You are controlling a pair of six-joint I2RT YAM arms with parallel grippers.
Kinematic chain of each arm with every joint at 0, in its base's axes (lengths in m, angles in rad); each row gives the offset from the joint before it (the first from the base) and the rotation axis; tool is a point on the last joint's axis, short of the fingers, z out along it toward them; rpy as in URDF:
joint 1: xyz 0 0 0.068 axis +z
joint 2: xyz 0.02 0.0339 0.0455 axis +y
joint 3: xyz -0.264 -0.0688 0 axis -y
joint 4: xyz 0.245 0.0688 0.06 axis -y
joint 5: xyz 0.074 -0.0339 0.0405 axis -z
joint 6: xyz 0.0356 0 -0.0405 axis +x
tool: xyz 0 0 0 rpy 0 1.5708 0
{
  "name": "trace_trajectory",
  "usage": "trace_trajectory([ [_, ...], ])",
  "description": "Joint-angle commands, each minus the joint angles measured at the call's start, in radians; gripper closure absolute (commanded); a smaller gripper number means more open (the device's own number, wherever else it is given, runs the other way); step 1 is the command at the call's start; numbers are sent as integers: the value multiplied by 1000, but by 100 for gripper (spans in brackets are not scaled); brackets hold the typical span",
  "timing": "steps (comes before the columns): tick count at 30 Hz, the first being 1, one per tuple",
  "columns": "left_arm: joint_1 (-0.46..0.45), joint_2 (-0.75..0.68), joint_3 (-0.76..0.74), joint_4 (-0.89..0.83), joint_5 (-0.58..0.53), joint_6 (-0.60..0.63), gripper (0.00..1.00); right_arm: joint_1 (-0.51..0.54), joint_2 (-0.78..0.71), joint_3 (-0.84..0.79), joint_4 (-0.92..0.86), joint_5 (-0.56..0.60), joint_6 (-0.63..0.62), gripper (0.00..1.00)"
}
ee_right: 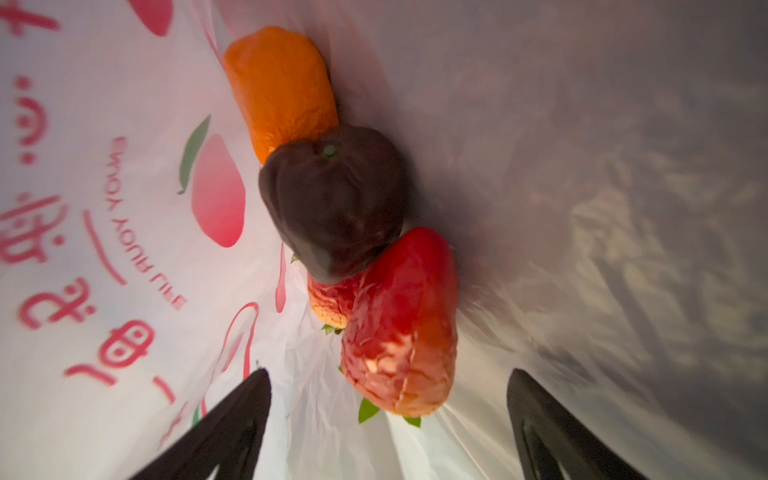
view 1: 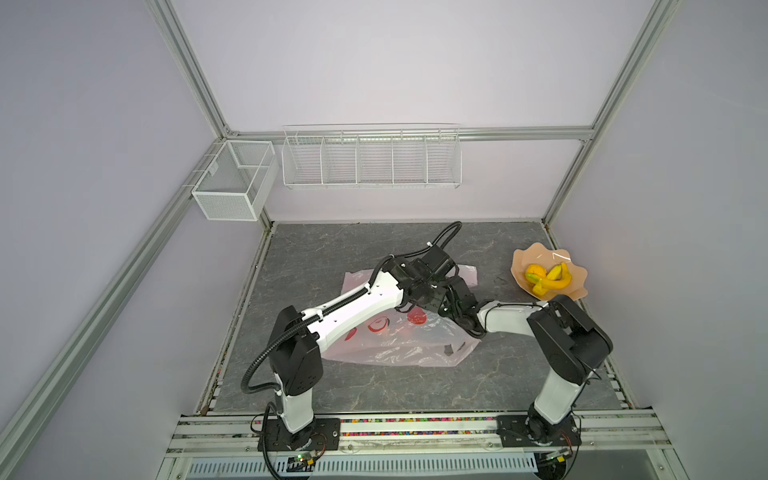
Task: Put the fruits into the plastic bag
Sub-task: 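Lower the strawberry into the bag and open the right gripper, then withdraw the right gripper from the bag toward the fruit bowl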
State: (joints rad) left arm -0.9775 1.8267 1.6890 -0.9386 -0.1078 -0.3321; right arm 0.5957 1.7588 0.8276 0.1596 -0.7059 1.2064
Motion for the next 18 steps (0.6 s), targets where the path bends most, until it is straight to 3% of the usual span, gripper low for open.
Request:
trace_trajectory([
  [1, -7, -33, -13, 9, -16, -15, 100, -27, -48, -36, -91, 5, -42, 9],
  [18, -6, -33, -29, 14, -15, -15, 100, -234, -252, -79, -423, 28, -251, 7],
])
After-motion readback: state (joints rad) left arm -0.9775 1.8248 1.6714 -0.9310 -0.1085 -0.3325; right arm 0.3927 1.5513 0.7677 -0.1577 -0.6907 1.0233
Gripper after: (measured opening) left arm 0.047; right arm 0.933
